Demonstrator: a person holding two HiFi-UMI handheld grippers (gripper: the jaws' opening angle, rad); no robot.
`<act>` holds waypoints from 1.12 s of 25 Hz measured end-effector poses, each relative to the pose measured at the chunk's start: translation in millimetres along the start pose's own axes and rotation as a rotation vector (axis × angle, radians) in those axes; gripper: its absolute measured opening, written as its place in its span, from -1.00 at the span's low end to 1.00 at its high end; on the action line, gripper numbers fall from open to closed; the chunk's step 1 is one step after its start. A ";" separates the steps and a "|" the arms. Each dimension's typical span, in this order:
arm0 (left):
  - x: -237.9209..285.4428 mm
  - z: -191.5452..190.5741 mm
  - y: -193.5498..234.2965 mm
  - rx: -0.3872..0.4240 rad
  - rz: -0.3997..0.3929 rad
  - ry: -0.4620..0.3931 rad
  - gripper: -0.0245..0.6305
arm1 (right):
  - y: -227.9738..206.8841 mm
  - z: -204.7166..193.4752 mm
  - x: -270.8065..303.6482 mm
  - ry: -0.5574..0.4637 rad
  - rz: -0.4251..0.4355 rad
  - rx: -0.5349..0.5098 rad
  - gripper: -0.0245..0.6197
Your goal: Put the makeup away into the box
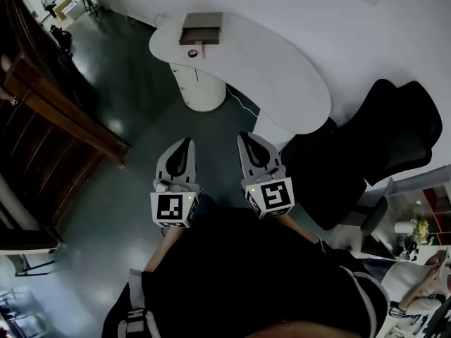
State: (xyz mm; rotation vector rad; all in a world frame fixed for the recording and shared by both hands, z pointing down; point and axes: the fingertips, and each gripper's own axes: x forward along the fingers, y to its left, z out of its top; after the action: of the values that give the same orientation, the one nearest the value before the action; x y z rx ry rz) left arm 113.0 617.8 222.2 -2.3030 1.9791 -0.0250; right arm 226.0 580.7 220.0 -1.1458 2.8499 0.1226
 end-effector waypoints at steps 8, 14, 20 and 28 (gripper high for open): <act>28.5 -14.5 12.0 -0.014 -0.010 0.014 -0.90 | -12.7 -15.1 27.3 0.007 0.018 0.026 -0.86; 64.7 -27.0 42.8 -0.010 -0.022 0.013 -0.90 | -20.0 -23.2 73.2 0.004 0.017 0.022 -0.85; 113.6 -30.1 85.9 0.000 -0.040 0.025 -0.90 | -34.8 -31.2 136.4 0.017 -0.012 0.027 -0.85; 178.0 -41.6 149.3 -0.023 -0.085 0.043 -0.90 | -46.3 -44.1 224.1 0.062 -0.067 0.018 -0.85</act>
State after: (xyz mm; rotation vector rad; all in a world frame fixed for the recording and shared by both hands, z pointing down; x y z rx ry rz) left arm -10.2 417.3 240.1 -2.4196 1.9093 -0.0601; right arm 95.2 388.9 240.9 -1.2616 2.8550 0.0591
